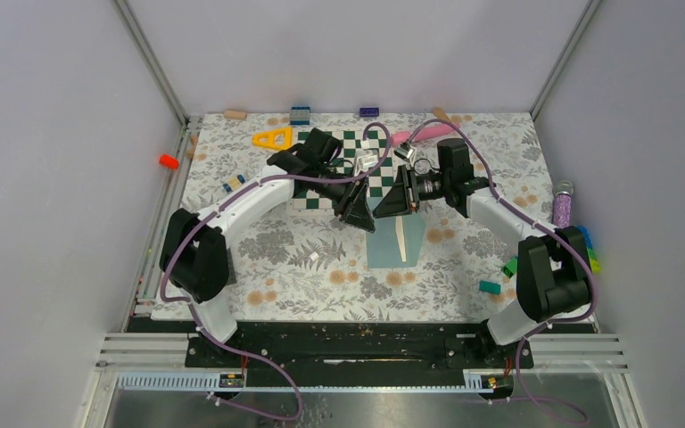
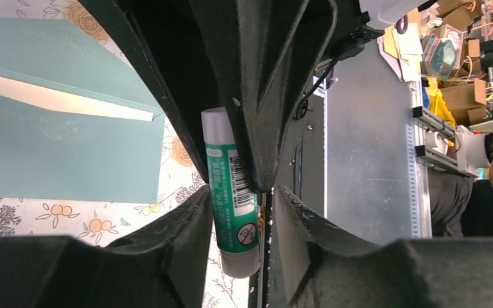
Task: Place the letter into the envelope and seal it
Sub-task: Unscrew the solid glue.
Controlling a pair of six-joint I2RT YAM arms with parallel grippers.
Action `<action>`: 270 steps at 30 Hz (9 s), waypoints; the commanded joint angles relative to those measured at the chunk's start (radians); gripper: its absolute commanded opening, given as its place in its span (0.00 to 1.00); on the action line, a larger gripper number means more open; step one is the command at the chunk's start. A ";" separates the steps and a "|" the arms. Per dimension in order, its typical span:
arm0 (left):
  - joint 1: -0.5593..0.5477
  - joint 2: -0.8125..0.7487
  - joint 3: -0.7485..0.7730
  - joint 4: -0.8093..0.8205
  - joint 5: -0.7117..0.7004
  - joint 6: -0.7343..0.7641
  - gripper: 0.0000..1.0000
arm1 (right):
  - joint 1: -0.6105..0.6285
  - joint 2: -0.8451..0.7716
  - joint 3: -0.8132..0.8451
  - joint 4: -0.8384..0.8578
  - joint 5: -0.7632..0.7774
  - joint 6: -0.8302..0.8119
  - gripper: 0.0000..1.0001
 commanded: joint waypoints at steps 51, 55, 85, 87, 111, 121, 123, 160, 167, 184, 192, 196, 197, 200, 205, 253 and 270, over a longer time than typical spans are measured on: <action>-0.055 -0.046 -0.029 0.067 -0.229 0.013 0.13 | -0.068 0.060 0.114 -0.258 0.036 -0.153 0.26; -0.037 0.000 -0.015 0.039 -0.071 0.010 0.13 | -0.068 0.028 0.117 -0.279 0.029 -0.208 0.25; -0.013 -0.015 -0.053 0.090 -0.034 -0.039 0.15 | -0.044 0.009 0.137 -0.390 0.114 -0.338 0.47; -0.016 -0.015 -0.055 0.089 -0.036 -0.037 0.15 | -0.042 0.011 0.140 -0.388 0.100 -0.335 0.46; -0.021 -0.040 -0.045 0.090 -0.121 -0.038 0.66 | -0.032 0.025 0.151 -0.388 0.046 -0.303 0.19; -0.024 -0.025 -0.039 0.115 -0.144 -0.063 0.48 | -0.016 0.040 0.149 -0.392 0.066 -0.311 0.19; -0.024 -0.023 -0.039 0.115 -0.145 -0.063 0.45 | -0.015 0.041 0.148 -0.392 0.072 -0.314 0.19; -0.026 -0.039 -0.096 0.208 -0.305 -0.163 0.24 | -0.019 0.106 0.215 -0.524 0.144 -0.379 0.51; -0.052 0.003 -0.033 0.115 -0.173 -0.084 0.24 | -0.021 0.075 0.209 -0.571 0.073 -0.542 0.53; -0.055 0.070 0.008 -0.014 0.165 -0.016 0.26 | -0.133 -0.393 -0.145 -0.734 -0.099 -1.857 0.79; -0.096 0.064 0.003 -0.012 0.156 -0.008 0.27 | -0.112 -0.394 -0.118 -0.716 -0.122 -1.904 0.72; -0.100 0.056 0.003 -0.014 0.140 -0.004 0.27 | -0.081 -0.401 -0.127 -0.717 -0.078 -1.886 0.67; -0.099 0.054 0.003 -0.014 0.134 -0.004 0.27 | -0.077 -0.416 -0.132 -0.716 -0.048 -1.902 0.67; -0.100 0.059 0.005 -0.016 0.121 -0.008 0.27 | -0.045 -0.500 -0.149 -0.707 0.134 -1.984 0.66; -0.099 0.079 0.017 -0.016 0.107 -0.024 0.25 | -0.008 -0.595 -0.134 -0.658 0.316 -1.986 0.61; -0.103 0.191 0.052 0.032 0.129 -0.170 0.26 | 0.461 -0.482 -0.227 -0.448 1.074 -2.218 0.37; -0.125 0.051 0.060 -0.057 -0.256 -0.010 0.25 | 0.466 -0.476 -0.115 -0.707 0.941 -2.044 0.19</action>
